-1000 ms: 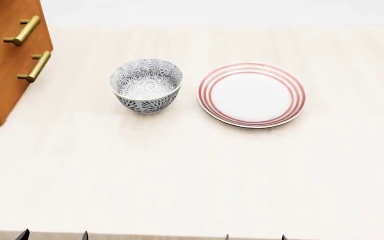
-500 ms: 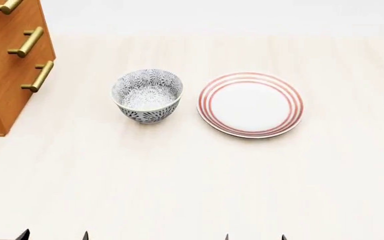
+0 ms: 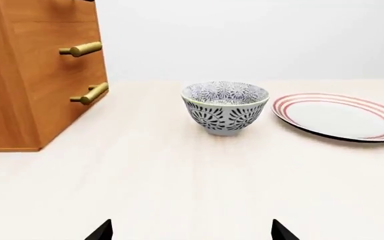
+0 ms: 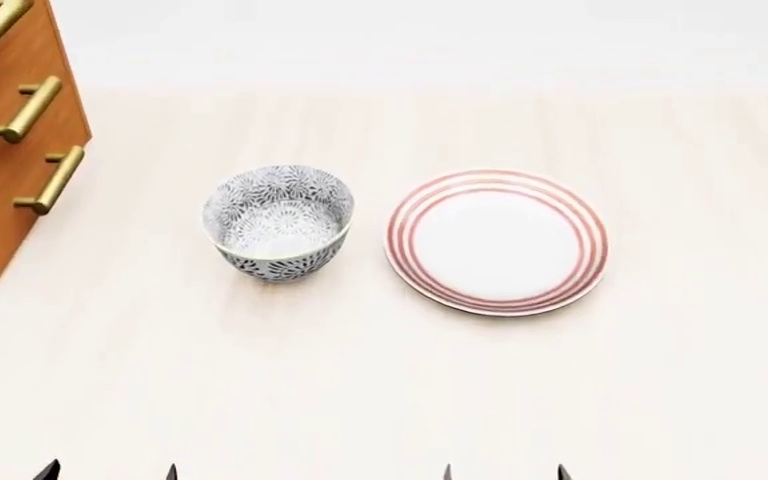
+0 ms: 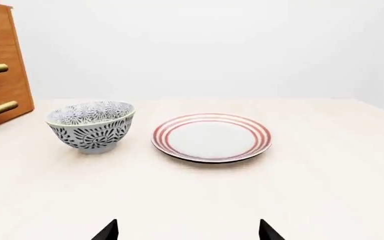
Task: Open the top drawer of the cabinet.
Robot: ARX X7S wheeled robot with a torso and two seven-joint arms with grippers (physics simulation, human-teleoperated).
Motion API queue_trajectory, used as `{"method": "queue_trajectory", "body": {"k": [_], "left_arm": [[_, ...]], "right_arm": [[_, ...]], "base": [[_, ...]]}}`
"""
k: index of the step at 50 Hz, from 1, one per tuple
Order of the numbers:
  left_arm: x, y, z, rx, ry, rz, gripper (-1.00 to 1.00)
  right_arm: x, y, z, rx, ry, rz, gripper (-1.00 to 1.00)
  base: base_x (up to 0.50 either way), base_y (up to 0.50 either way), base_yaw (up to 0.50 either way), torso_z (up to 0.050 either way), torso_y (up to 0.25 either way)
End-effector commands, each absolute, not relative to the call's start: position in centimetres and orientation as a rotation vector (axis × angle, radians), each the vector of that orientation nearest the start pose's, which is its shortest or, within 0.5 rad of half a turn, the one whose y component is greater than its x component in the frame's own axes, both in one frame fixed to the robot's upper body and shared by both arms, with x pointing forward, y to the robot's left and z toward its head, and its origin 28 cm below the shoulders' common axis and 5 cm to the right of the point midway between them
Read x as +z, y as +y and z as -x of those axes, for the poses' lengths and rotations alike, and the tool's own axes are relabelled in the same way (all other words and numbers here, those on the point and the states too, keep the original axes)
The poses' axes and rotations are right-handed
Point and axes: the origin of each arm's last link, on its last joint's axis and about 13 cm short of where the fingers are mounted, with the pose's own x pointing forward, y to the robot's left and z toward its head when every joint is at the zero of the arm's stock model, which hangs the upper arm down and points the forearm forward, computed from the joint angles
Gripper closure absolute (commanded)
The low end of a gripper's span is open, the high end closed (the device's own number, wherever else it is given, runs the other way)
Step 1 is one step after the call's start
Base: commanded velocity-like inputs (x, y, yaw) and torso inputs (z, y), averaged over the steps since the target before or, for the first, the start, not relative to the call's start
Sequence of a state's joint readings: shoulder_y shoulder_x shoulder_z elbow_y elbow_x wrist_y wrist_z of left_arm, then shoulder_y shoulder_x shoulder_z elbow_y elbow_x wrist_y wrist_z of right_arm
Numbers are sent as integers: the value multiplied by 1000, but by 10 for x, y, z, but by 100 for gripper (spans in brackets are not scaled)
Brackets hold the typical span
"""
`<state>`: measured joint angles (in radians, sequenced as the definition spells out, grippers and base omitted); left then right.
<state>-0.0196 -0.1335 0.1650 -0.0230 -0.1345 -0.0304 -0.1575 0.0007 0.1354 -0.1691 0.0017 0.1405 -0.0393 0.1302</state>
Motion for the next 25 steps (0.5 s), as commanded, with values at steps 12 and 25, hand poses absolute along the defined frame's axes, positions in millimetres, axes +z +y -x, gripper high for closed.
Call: {"method": "queue_trajectory", "body": {"k": [12,25], "left_arm": [[10,205,-212,-1,44,-7,-100],[8,204,-212,-4,43,-9,-100]], "right_arm": [[15,-94,-209,48,-36,-25,-100],[15,-94,-208,51,-37,-25,-100]], "base": [[500,-88,0,0,0],[500,-87,0,0,0]]}}
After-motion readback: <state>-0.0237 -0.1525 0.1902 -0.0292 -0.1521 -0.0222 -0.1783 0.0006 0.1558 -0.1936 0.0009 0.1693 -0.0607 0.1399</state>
